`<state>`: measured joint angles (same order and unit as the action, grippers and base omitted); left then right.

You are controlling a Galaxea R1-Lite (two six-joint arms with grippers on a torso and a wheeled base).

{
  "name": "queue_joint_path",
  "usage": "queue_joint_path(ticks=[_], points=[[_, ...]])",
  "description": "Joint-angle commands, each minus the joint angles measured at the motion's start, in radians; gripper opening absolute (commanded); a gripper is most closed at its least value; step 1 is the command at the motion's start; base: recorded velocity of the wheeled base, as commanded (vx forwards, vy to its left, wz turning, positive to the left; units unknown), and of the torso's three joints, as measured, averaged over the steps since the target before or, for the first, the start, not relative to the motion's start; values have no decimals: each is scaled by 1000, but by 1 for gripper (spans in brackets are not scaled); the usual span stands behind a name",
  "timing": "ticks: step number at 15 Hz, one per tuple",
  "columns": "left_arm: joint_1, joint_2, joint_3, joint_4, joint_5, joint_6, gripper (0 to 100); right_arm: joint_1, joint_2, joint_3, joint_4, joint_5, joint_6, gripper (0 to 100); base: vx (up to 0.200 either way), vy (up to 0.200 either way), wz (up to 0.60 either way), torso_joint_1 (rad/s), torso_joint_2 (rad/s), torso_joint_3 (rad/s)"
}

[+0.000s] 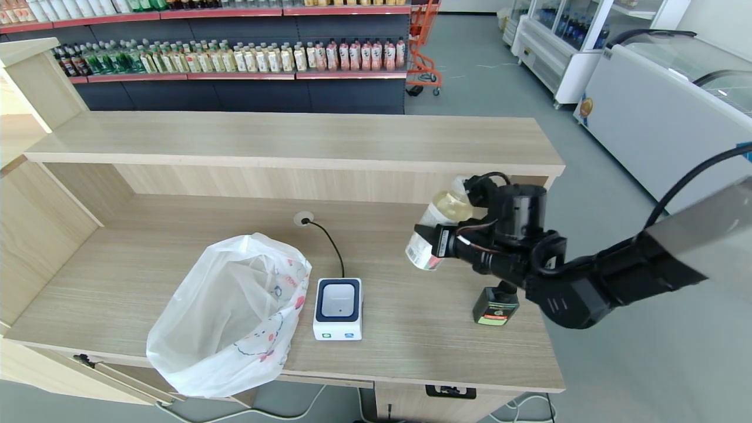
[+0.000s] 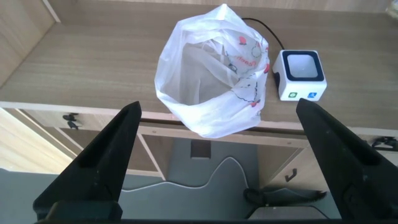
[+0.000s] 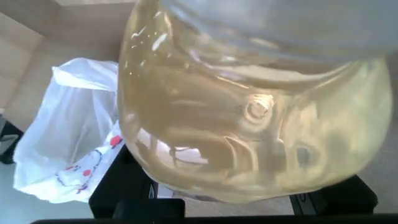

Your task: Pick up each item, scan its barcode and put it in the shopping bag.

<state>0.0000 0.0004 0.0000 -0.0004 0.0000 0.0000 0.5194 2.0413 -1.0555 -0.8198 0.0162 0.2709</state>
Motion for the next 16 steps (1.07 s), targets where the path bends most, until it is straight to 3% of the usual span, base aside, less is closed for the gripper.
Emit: queue_joint_path(ticks=[1, 2, 7, 9, 16], points=[[0, 0, 0, 0, 0, 0, 100, -51, -279, 58, 106, 160, 70, 0, 0, 0, 0, 0, 0, 0], [0, 0, 0, 0, 0, 0, 100, -65, -423, 92, 206, 312, 73, 0, 0, 0, 0, 0, 0, 0], [0, 0, -2, 0, 0, 0, 100, -65, -748, 114, 481, 613, 153, 0, 0, 0, 0, 0, 0, 0], [0, 0, 0, -1, 0, 0, 100, -53, -799, 100, 551, 679, 151, 0, 0, 0, 0, 0, 0, 0], [0, 0, 0, -1, 0, 0, 100, 16, -826, 39, 682, 680, 151, 0, 0, 0, 0, 0, 0, 0]])
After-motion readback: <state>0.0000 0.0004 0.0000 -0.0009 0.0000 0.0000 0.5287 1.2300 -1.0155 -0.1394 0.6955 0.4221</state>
